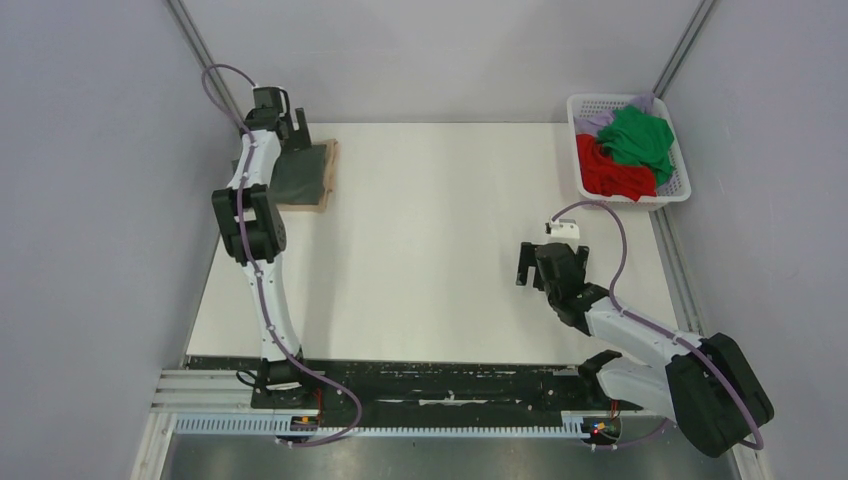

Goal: Fold and stack the t-shirts
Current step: Smooth out wrinkles on the folded tshirt

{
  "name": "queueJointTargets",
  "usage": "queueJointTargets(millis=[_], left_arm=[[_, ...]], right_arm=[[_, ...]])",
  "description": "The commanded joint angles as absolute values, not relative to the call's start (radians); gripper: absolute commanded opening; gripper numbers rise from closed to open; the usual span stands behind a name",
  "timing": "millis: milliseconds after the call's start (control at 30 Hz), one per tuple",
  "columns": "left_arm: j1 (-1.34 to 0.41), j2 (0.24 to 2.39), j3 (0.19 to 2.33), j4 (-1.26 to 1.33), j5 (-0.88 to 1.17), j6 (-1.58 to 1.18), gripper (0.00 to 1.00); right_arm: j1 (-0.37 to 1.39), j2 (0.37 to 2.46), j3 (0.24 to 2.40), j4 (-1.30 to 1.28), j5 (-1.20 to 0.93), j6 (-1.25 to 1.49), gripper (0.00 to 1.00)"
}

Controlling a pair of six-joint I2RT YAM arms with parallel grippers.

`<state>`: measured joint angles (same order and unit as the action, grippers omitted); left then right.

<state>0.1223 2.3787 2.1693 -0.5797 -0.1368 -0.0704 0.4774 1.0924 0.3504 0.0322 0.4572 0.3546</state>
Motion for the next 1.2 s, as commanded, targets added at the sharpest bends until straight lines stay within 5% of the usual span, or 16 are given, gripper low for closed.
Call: queueJointTargets(millis=[0,900,1167], left_arm=[[0.151,2.413,2.219,-0.500,-0.146,-0.067,1.00],[0.242,2.425,2.260,-0.475,-0.007,-0.151,1.00],[0.175,2.217,2.132,-0.374,-0.263,-0.156,1.00]], right_arm=[[0.475,1.083,0.393,0.042,0.520,0.349,0.98],[0.475,1.045,0.407,-0.030,0.558,0.351,0.98],[0.475,0.987,0.397,-0.040,0.532,0.342,0.98]])
